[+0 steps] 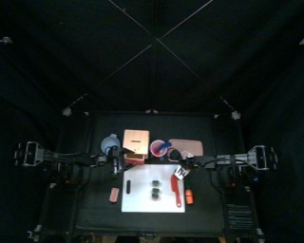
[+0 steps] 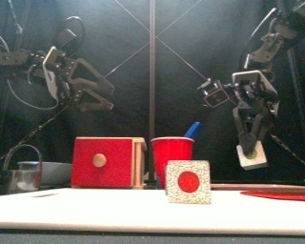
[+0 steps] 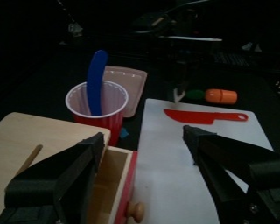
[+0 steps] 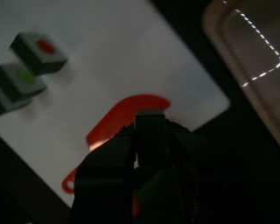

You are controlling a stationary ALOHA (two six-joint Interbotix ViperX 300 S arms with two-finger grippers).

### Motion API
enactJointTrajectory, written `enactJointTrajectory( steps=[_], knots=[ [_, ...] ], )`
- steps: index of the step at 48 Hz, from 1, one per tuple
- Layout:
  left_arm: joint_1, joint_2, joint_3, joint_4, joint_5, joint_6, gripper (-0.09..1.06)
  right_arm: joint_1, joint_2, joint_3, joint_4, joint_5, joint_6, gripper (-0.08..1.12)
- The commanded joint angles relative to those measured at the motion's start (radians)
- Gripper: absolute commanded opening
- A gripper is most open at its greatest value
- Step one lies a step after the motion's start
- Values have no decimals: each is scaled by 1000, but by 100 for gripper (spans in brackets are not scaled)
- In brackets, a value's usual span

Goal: Place sushi on board then cut the sushi with the knife then place the pieces on the plate
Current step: Place the 4 sushi pieces on the plate

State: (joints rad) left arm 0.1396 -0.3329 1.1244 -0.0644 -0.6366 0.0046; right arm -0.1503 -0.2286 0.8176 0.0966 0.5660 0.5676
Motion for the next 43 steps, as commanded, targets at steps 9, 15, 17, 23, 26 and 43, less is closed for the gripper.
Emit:
enactJointTrajectory(
  steps=[9,15,17,23,26,43],
  knots=[
    [2,-5,-2,11,-9,3,102,-130,-40,72,-236,-112,410,52],
    [2,-5,8,14,-9,3,102,-179,-14,66,-342,-143,627,52],
    [2,-5,9,15,-9,3,102,-189,-6,63,-383,-150,699,52],
    [2,-5,17,15,-9,3,102,-199,26,44,-535,-160,905,52],
    [2,-5,20,15,-9,3,102,-201,41,35,-597,-160,985,52],
    [5,-5,20,60,-9,3,102,-210,133,-2,-746,-156,1193,52]
  ],
)
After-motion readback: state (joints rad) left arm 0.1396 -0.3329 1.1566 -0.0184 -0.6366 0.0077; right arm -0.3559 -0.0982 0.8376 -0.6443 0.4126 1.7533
